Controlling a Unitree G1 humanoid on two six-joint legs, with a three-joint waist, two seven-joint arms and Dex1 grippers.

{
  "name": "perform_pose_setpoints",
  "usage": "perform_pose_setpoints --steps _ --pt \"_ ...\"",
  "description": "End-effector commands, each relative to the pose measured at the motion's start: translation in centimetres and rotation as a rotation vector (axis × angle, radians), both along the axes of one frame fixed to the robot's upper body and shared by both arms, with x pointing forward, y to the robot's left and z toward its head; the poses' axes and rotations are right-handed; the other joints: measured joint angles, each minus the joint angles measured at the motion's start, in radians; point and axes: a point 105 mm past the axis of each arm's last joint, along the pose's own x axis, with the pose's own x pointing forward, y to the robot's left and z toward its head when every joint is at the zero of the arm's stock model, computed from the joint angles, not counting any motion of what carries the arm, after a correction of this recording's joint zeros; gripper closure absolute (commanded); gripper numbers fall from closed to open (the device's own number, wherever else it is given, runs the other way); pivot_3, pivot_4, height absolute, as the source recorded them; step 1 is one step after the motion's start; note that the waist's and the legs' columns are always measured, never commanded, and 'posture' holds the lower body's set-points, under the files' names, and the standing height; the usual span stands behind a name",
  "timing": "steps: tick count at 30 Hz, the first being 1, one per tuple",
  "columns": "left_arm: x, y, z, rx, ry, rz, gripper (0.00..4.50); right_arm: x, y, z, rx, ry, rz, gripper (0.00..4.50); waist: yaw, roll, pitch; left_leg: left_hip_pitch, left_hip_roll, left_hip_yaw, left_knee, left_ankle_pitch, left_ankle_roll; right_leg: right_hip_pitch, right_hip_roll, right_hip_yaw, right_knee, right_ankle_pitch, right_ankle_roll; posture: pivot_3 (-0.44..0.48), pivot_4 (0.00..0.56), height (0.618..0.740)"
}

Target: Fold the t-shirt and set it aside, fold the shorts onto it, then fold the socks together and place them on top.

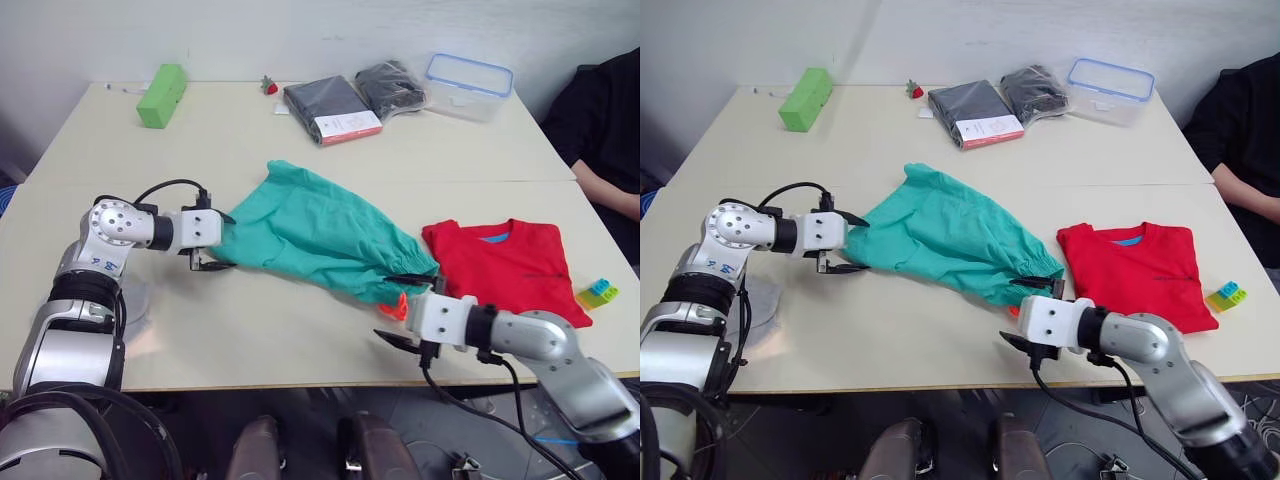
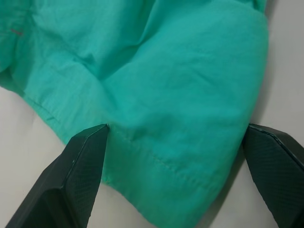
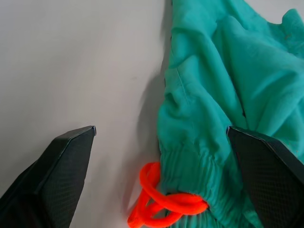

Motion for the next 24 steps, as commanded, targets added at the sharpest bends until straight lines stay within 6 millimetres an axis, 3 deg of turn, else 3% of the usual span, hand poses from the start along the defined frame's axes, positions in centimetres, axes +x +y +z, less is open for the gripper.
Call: perform_pose_setpoints --steps 1,3,6,9,14,17,21,24 --pt "0.3 -0.6 -0.6 0.053 -0.007 -0.022 0.0 1.9 0.2 -0.2 -0.05 -0.087 -0.034 0.18 -0.001 0.0 0.0 0.0 0.0 0.0 0.0 0.0 0.0 0.0 0.0 0.0 0.0 0.0 0.0 0.0 0.15 0.74" --pt "0.5 -0.8 -0.8 0.071 -0.009 -0.022 0.0 2.4 0.1 -0.7 -0.072 -0.095 -0.039 0.55 -0.001 0.0 0.0 0.0 0.0 0.001 0.001 0.0 0.0 0.0 0.0 0.0 0.001 0.0 0.0 0.0 0.15 0.74" --pt "1.1 -1.0 -0.9 0.072 -0.024 0.007 0.0 2.7 0.0 -1.2 -0.078 -0.082 -0.048 1.52 0.002 0.0 -0.002 0.001 0.0 0.0 0.001 0.0 0.0 0.001 0.0 0.0 0.001 0.0 0.0 0.0 0.15 0.74" --pt "1.6 -0.9 -1.3 0.085 -0.032 0.034 0.6 3.0 -0.2 -1.2 -0.085 -0.09 -0.061 2.6 0.004 0.0 -0.002 0.001 0.0 0.0 0.003 0.0 0.0 0.002 0.0 0.0 0.002 0.0 0.0 0.0 0.15 0.74" --pt "1.6 -1.1 -1.4 0.071 -0.02 0.032 2.18 3.2 -0.7 -1.1 -0.096 -0.094 -0.063 4.36 0.002 0.0 -0.003 0.002 0.0 0.0 0.004 0.0 0.001 0.002 0.0 0.0 0.004 0.0 0.0 0.0 0.15 0.74" --pt "1.0 -1.3 -1.5 0.047 0.019 0.002 3.14 3.1 -0.8 -0.9 -0.088 -0.099 -0.045 4.5 -0.001 0.0 -0.002 0.002 0.0 0.0 0.004 0.0 0.001 0.002 0.0 0.0 0.004 0.0 0.0 0.0 0.15 0.74" --pt "-1.9 -0.4 -3.0 0.022 0.163 -0.063 4.41 2.0 -0.4 0.1 -0.057 -0.107 0.075 4.5 -0.004 0.0 -0.003 0.002 0.0 0.0 0.003 -0.001 0.0 0.002 0.0 0.0 0.004 0.0 0.0 0.0 0.15 0.74" --pt "-5.8 1.0 -3.2 -0.002 0.27 -0.083 4.46 0.2 -0.7 0.6 -0.069 -0.097 0.244 4.5 -0.024 0.001 -0.003 0.003 0.002 0.002 0.002 -0.002 -0.001 0.001 0.0 0.001 0.003 0.0 0.0 0.0 0.15 0.74"
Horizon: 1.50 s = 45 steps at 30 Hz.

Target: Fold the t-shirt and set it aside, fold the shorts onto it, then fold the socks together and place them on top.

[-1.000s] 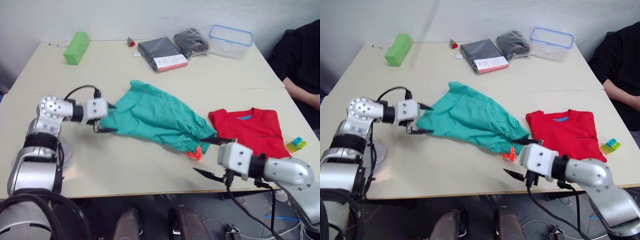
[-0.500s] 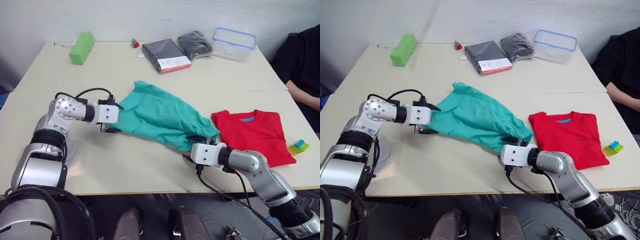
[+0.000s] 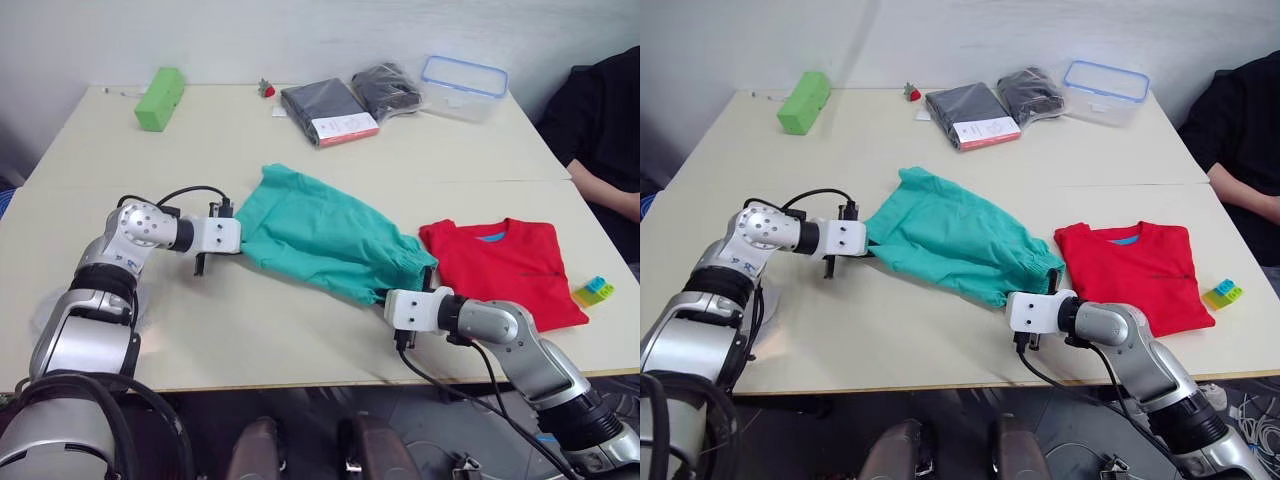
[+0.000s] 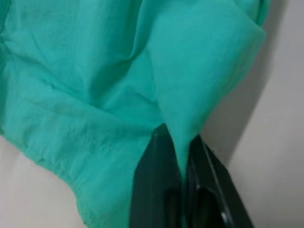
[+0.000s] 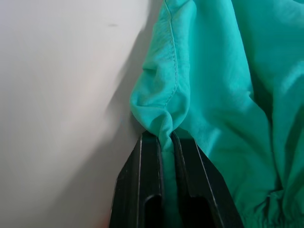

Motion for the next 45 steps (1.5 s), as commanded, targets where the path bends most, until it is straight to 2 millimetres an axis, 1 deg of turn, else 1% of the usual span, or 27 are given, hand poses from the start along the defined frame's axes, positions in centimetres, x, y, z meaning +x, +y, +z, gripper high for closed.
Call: perform_pose_setpoints --steps 1,3,6,7,10,11,13,16,19,20,23,25,29,30,32,33,35,36,37,38,39,41,43,45 --pt "-4.6 1.0 -0.7 0.003 0.168 -0.036 4.46 -1.7 -0.4 1.6 -0.003 -0.03 0.177 4.5 -0.018 0.0 0.0 0.0 0.002 0.0 0.0 0.0 -0.001 0.0 0.001 0.0 -0.001 0.0 0.0 0.0 0.15 0.74" --pt "-7.4 0.7 -0.5 -0.025 0.235 -0.033 4.46 -2.4 -0.9 1.8 -0.03 -0.038 0.255 4.5 -0.024 0.0 0.0 0.002 0.003 0.0 -0.002 -0.001 -0.001 0.001 0.001 0.0 -0.001 0.0 -0.001 0.0 0.15 0.74" --pt "-11.9 -0.3 -0.6 -0.06 0.339 -0.026 4.46 -3.1 -2.2 1.0 -0.114 -0.037 0.352 4.5 -0.021 0.001 0.0 0.003 0.003 0.0 -0.003 -0.001 -0.001 0.002 0.002 0.001 -0.002 -0.001 -0.001 0.0 0.15 0.74" --pt "-12.8 -0.7 -0.9 -0.058 0.352 -0.016 4.46 -3.1 -2.6 0.7 -0.136 -0.034 0.369 4.5 -0.02 0.001 0.0 0.003 0.003 0.0 -0.003 -0.001 -0.001 0.003 0.001 0.002 -0.002 -0.001 -0.001 0.0 0.15 0.74" --pt "-14.8 -1.6 -2.1 -0.05 0.356 0.026 4.46 -3.1 -3.5 -0.2 -0.179 -0.029 0.408 4.5 -0.012 0.001 0.001 0.007 0.003 0.0 -0.003 -0.002 0.002 0.007 0.001 0.002 -0.004 -0.001 -0.002 0.0 0.15 0.74" --pt "-15.0 -1.8 -2.3 -0.053 0.346 0.051 4.46 -3.1 -3.7 -0.4 -0.184 -0.024 0.418 4.5 -0.01 0.001 0.001 0.013 0.003 0.0 -0.003 -0.004 0.004 0.013 0.001 0.002 -0.006 -0.001 -0.002 0.0 0.15 0.74" --pt "-14.9 -1.8 -2.6 -0.052 0.318 0.1 4.46 -3.1 -3.7 -0.5 -0.179 -0.015 0.429 4.5 -0.004 0.002 0.001 0.019 0.002 0.0 -0.007 -0.006 0.007 0.02 0.001 0.002 -0.01 -0.002 -0.003 0.0 0.15 0.74" --pt "-14.2 -1.2 -2.9 -0.03 0.259 0.188 4.46 -3.2 -3.7 -0.8 -0.181 -0.022 0.437 4.5 -0.002 0.002 0.001 0.019 0.002 0.0 -0.009 -0.005 0.006 0.019 0.001 0.002 -0.01 -0.002 -0.003 0.0 0.15 0.74" --pt "-13.9 -0.9 -2.9 -0.068 0.25 0.237 4.46 -3.3 -4.0 -0.8 -0.166 0.008 0.404 4.5 -0.002 0.002 0.001 0.02 0.002 0.0 -0.011 -0.005 0.005 0.019 0.001 0.002 -0.011 -0.002 -0.003 0.0 0.15 0.74" --pt "-13.8 -0.8 -2.8 -0.095 0.255 0.25 4.49 -3.3 -4.2 -0.7 -0.155 0.028 0.383 4.2 -0.002 0.002 0.001 0.02 0.002 0.0 -0.011 -0.004 0.004 0.019 0.001 0.002 -0.011 -0.002 -0.003 0.0 0.15 0.74" --pt "-13.8 0.0 -2.0 -0.168 0.283 0.29 3.88 -3.6 -4.5 0.3 -0.116 0.028 0.339 3.27 0.0 0.002 0.001 0.02 0.002 0.0 -0.012 -0.004 0.004 0.019 0.001 0.002 -0.011 -0.002 -0.003 0.0 0.15 0.74" --pt "-14.3 0.3 -1.2 -0.214 0.326 0.287 3.28 -3.9 -4.6 1.4 -0.064 0.04 0.3 2.6 0.001 0.002 0.001 0.02 0.003 0.0 -0.012 -0.004 0.004 0.019 0.001 0.002 -0.011 -0.002 -0.004 0.0 0.15 0.74" --pt "-15.2 0.3 1.7 -0.329 0.423 0.257 2.03 -4.6 -4.3 4.5 0.119 0.154 0.188 1.22 0.002 0.002 0.001 0.02 0.003 -0.001 -0.013 -0.005 0.004 0.019 0.0 0.001 -0.012 -0.002 -0.004 0.0 0.15 0.74" --pt "-15.1 0.3 2.5 -0.352 0.43 0.248 1.78 -4.7 -4.2 5.3 0.173 0.186 0.163 0.9 0.002 0.002 0.001 0.02 0.003 -0.001 -0.013 -0.005 0.004 0.019 0.0 0.001 -0.012 -0.002 -0.004 0.0 0.15 0.74" --pt "-13.9 0.0 4.4 -0.426 0.408 0.24 1.07 -4.3 -3.6 6.8 0.27 0.239 0.112 0.11 0.003 0.002 0.001 0.02 0.003 -0.002 -0.014 -0.005 0.003 0.019 0.0 0.0 -0.012 -0.002 -0.004 0.0 0.15 0.74" --pt "-13.0 -0.4 5.3 -0.471 0.394 0.236 1.06 -4.0 -3.3 7.2 0.306 0.259 0.09 0.05 0.003 0.002 0.001 0.02 0.003 -0.003 -0.014 -0.005 0.003 0.019 0.0 0.0 -0.012 -0.002 -0.005 0.0 0.15 0.74" --pt "-11.5 -1.6 6.3 -0.524 0.382 0.219 1.06 -3.6 -2.5 7.3 0.352 0.291 0.065 0.05 0.008 0.002 0.001 0.02 0.003 -0.004 -0.014 -0.005 0.003 0.019 0.0 -0.001 -0.012 -0.002 -0.005 0.0 0.15 0.74" --pt "-10.8 -2.8 6.0 -0.517 0.372 0.187 1.06 -3.3 -1.9 6.9 0.382 0.322 0.047 0.2 0.01 0.002 0.001 0.02 0.003 -0.004 -0.014 -0.005 0.003 0.02 0.0 -0.001 -0.012 -0.002 -0.005 0.0 0.15 0.74" --pt "-10.3 -3.7 5.8 -0.506 0.366 0.164 1.06 -3.1 -1.5 6.6 0.401 0.344 0.034 0.47 0.012 0.003 0.0 0.019 0.002 -0.004 -0.014 -0.005 0.003 0.02 0.0 -0.002 -0.013 -0.002 -0.005 0.0 0.15 0.74" --pt "-9.8 -4.7 5.3 -0.497 0.369 0.142 1.25 -2.8 -1.1 6.1 0.407 0.352 0.024 0.71 0.012 0.003 0.0 0.019 0.002 -0.004 -0.014 -0.005 0.003 0.02 0.0 -0.002 -0.013 -0.002 -0.005 0.0 0.15 0.74" --pt "-9.3 -5.7 4.5 -0.478 0.379 0.115 1.46 -2.3 -0.6 5.6 0.409 0.353 0.012 1.05 0.012 0.003 0.0 0.017 0.002 -0.003 -0.014 -0.005 0.002 0.018 0.0 -0.001 -0.014 -0.002 -0.005 0.0 0.15 0.74" --pt "-8.6 -6.8 2.9 -0.44 0.394 0.087 1.96 -1.5 0.3 4.9 0.41 0.349 -0.001 1.74 0.009 0.003 0.0 0.016 0.002 -0.002 -0.012 -0.004 0.0 0.018 0.001 -0.001 -0.015 -0.002 -0.004 0.0 0.15 0.74" --pt "-8.1 -7.2 1.7 -0.408 0.403 0.076 2.55 -1.1 1.0 4.6 0.406 0.343 -0.002 2.4 0.003 0.003 0.0 0.014 0.002 0.001 -0.012 -0.004 0.0 0.015 0.002 0.002 -0.015 -0.001 -0.004 0.0 0.15 0.74" --pt "-7.3 -7.2 0.4 -0.378 0.404 0.088 3.2 -0.6 1.6 4.1 0.392 0.341 -0.003 3.14 0.0 0.003 0.0 0.014 0.003 0.003 -0.012 -0.004 -0.001 0.012 0.003 0.004 -0.015 -0.001 -0.004 0.0 0.15 0.74"
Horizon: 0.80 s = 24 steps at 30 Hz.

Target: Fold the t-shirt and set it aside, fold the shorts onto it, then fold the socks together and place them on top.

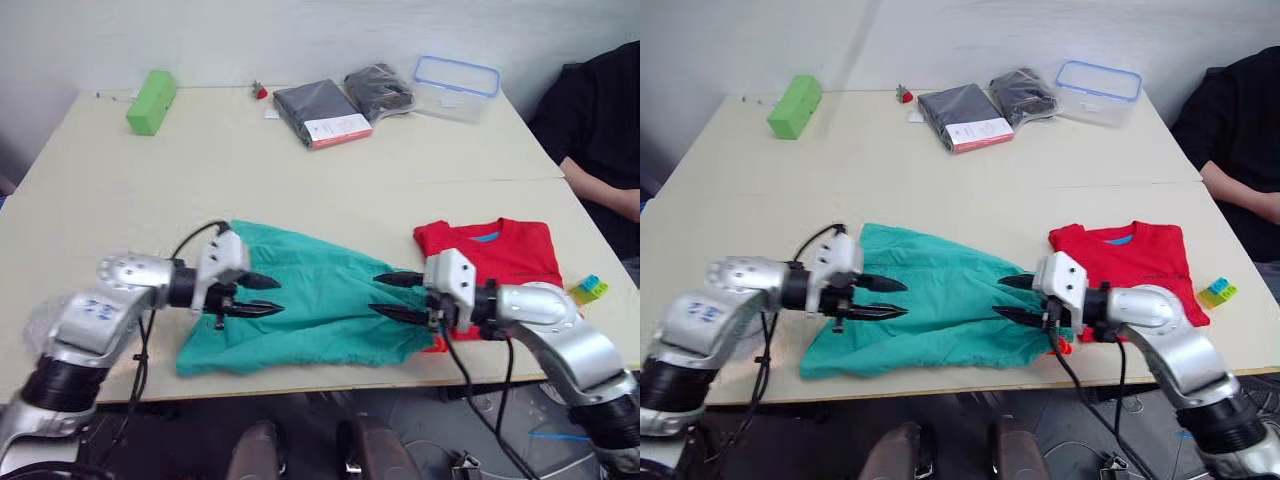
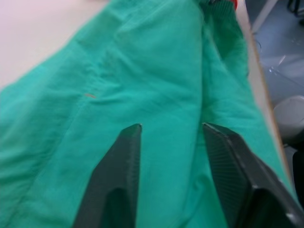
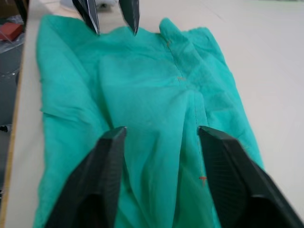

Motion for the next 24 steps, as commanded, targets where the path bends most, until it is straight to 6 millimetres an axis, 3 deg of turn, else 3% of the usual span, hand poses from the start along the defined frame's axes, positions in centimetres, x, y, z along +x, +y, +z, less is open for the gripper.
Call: perform_pose_setpoints --steps 1,4,7,9,12,15,17,24 --pt "1.2 0.3 -1.3 0.068 -0.04 0.0 3.49 0.7 0.9 0.0 -0.038 -0.048 0.003 3.45 -0.001 0.0 0.0 0.0 0.0 0.0 0.0 0.0 0.0 0.0 0.0 0.0 0.0 0.0 0.0 0.0 0.15 0.74" --pt "2.0 0.4 -2.4 0.108 -0.052 0.007 4.49 1.1 1.2 -1.0 -0.094 -0.057 0.002 4.5 0.004 0.0 0.0 0.0 0.001 0.0 0.0 0.001 -0.001 -0.001 0.001 0.001 0.001 0.0 0.0 0.0 0.15 0.74" --pt "4.3 0.7 -3.7 0.16 -0.11 0.109 4.49 2.6 0.6 -2.9 -0.211 -0.087 -0.051 4.5 0.008 0.0 0.0 0.0 0.001 0.0 0.001 0.0 -0.001 -0.001 0.001 0.001 0.001 0.0 0.0 0.0 0.15 0.74" --pt "5.6 0.6 -4.0 0.154 -0.146 0.164 4.49 4.9 -0.2 -3.3 -0.263 -0.138 -0.168 4.5 0.01 0.0 0.0 0.0 0.001 0.001 0.002 0.0 0.0 -0.001 0.0 0.001 0.001 0.0 0.001 0.0 0.15 0.74" --pt "6.2 0.4 -3.9 0.14 -0.178 0.188 4.49 7.5 -1.8 -3.4 -0.31 -0.188 -0.308 4.5 0.008 0.0 0.0 0.001 0.0 0.002 0.003 0.001 0.001 0.0 -0.001 0.002 0.002 0.002 0.002 0.0 0.15 0.74" --pt "6.6 0.5 -3.8 0.126 -0.204 0.219 4.49 8.5 -3.3 -3.4 -0.292 -0.154 -0.394 4.5 0.01 0.0 0.0 0.001 0.0 0.002 0.002 0.001 0.001 0.0 -0.001 0.001 0.003 0.002 0.002 0.0 0.15 0.74" --pt "7.0 0.8 -3.6 0.114 -0.22 0.245 4.49 8.8 -3.9 -3.0 -0.253 -0.134 -0.429 4.5 0.01 0.0 0.0 0.001 0.0 0.002 0.002 0.001 0.001 0.0 -0.001 0.001 0.003 0.002 0.002 0.0 0.15 0.74" --pt "7.2 1.4 -2.3 0.059 -0.215 0.266 4.49 6.5 -2.3 -0.5 -0.023 -0.003 -0.329 4.5 0.01 0.0 0.0 0.001 0.0 0.001 0.001 0.001 0.001 0.001 -0.001 0.001 0.002 0.002 0.003 0.0 0.15 0.74"
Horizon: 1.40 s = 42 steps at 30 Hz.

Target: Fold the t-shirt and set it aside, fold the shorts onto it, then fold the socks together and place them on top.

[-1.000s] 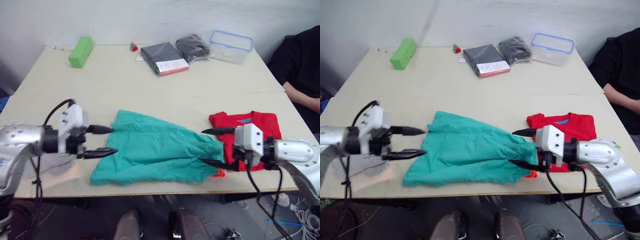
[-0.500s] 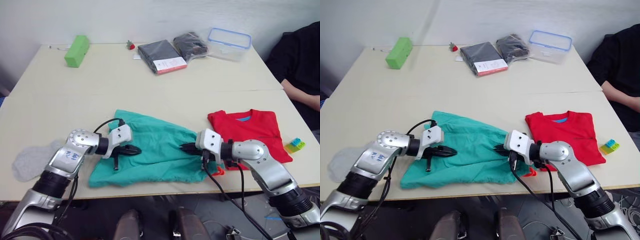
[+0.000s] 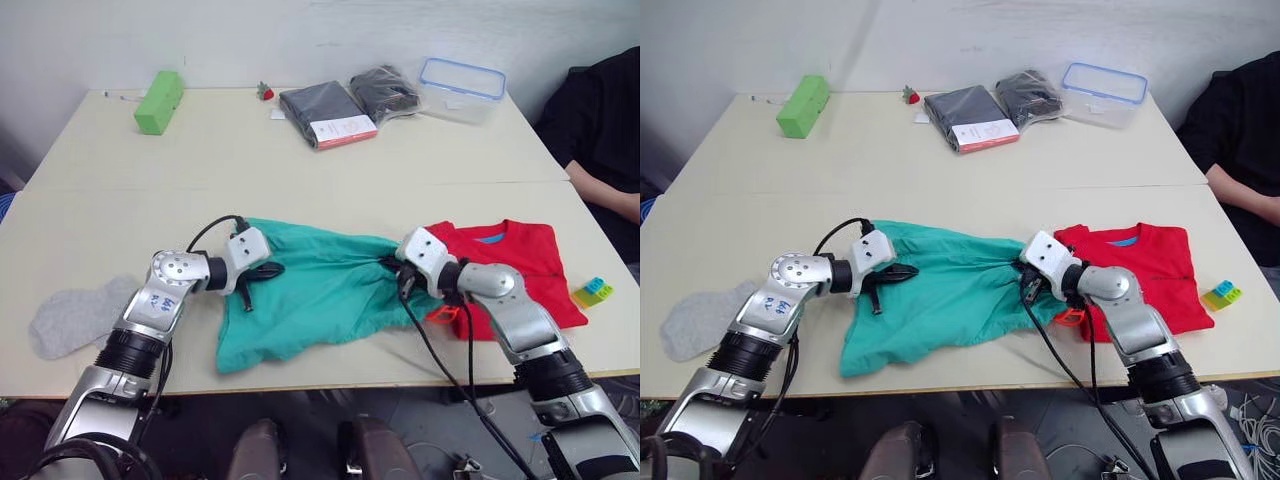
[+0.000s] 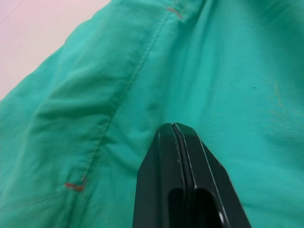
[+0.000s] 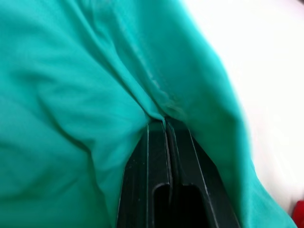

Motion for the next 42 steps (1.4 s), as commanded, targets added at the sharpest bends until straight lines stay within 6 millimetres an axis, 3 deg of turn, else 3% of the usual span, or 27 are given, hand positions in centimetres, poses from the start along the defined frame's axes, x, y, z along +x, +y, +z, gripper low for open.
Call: perform_pose_setpoints --steps 1,3,7,11,14,17,18,23,27,31,34,37,42 --pt "-0.1 0.7 0.6 -0.016 0.009 0.006 4.5 -1.3 0.1 2.3 0.105 0.027 0.05 4.32 0.0 0.0 0.0 0.0 0.0 0.0 0.0 0.0 0.0 0.0 0.0 0.0 0.0 0.0 0.0 0.0 0.15 0.74" --pt "-0.3 0.8 0.7 -0.013 0.011 0.0 4.5 -2.4 0.5 2.3 0.104 0.055 0.104 3.9 -0.001 0.0 0.0 0.0 0.0 0.0 -0.001 0.0 0.0 -0.001 0.0 0.0 0.0 0.0 0.0 0.0 0.15 0.74" --pt "-0.5 0.5 1.7 -0.026 -0.005 -0.03 4.5 -3.6 1.2 3.4 0.112 0.022 0.157 2.6 -0.004 0.0 0.0 0.0 0.0 0.0 -0.002 0.0 -0.001 -0.001 0.0 0.0 -0.001 0.0 0.0 0.0 0.15 0.74" --pt "-1.1 -1.0 4.8 -0.155 0.0 -0.095 4.5 -4.5 1.8 5.0 0.165 -0.004 0.19 2.6 -0.002 0.0 0.0 -0.002 0.0 0.0 -0.002 0.0 -0.001 -0.003 0.0 0.0 -0.001 0.0 0.0 0.0 0.15 0.74" --pt "-1.6 -2.7 6.1 -0.207 0.015 -0.147 4.5 -4.9 2.5 4.8 0.178 0.008 0.196 3.24 -0.001 0.0 0.0 -0.002 0.0 0.0 -0.002 0.0 -0.001 -0.003 0.0 0.0 -0.001 0.0 0.0 0.0 0.15 0.74" --pt "-1.6 -4.1 5.8 -0.2 0.026 -0.169 4.5 -4.9 3.2 3.6 0.164 0.031 0.186 4.32 0.0 0.0 0.0 -0.002 0.0 0.0 -0.001 0.0 -0.001 -0.002 0.0 0.0 -0.002 0.0 0.0 0.0 0.15 0.74" --pt "-1.3 -4.4 5.3 -0.178 0.027 -0.166 4.5 -4.7 3.4 3.0 0.149 0.041 0.174 4.45 0.0 0.0 0.0 -0.002 0.0 0.0 -0.001 0.0 -0.001 -0.002 0.0 0.0 -0.002 0.0 0.0 0.0 0.15 0.74" --pt "0.1 -4.2 1.8 -0.045 0.045 -0.144 4.5 -4.4 3.6 -0.7 0.023 0.102 0.116 4.45 -0.006 0.0 0.0 -0.002 0.0 0.001 -0.002 0.0 -0.001 -0.003 0.002 0.002 -0.002 0.0 0.0 0.0 0.15 0.74" --pt "1.4 -2.7 0.2 0.036 0.052 -0.096 4.5 -5.5 2.0 -3.2 -0.119 0.137 0.115 4.45 -0.001 0.0 0.0 -0.009 0.001 0.002 -0.001 0.0 -0.002 -0.011 0.002 0.002 0.0 0.0 0.0 0.0 0.15 0.74" --pt "3.9 -0.5 -0.2 0.1 -0.001 0.031 4.5 -7.3 -0.4 -3.8 -0.15 0.184 0.082 4.45 0.004 -0.002 -0.001 -0.007 0.0 0.002 0.0 0.0 0.0 -0.008 0.001 0.002 0.0 0.0 0.0 0.0 0.15 0.74" --pt "4.6 0.4 -0.4 0.12 -0.022 0.057 4.5 -8.5 -1.6 -3.7 -0.158 0.212 0.063 4.45 0.002 -0.003 -0.002 -0.001 0.0 0.001 -0.001 -0.001 0.001 -0.002 0.0 0.002 -0.003 0.0 0.0 0.0 0.15 0.74" --pt "4.6 0.7 0.1 0.077 -0.02 0.051 4.5 -9.2 -2.3 -2.1 -0.086 0.211 0.037 4.45 0.001 -0.003 -0.002 0.002 0.0 0.0 -0.003 -0.005 0.005 0.004 0.0 0.0 -0.006 0.0 0.0 0.0 0.15 0.74" --pt "3.5 -1.0 2.5 -0.041 -0.061 -0.048 4.5 -6.0 -2.3 3.3 0.148 0.118 -0.068 4.45 -0.013 -0.002 -0.001 0.002 0.001 -0.001 -0.003 -0.004 0.004 0.003 0.0 -0.001 -0.004 0.0 0.0 0.0 0.15 0.74"
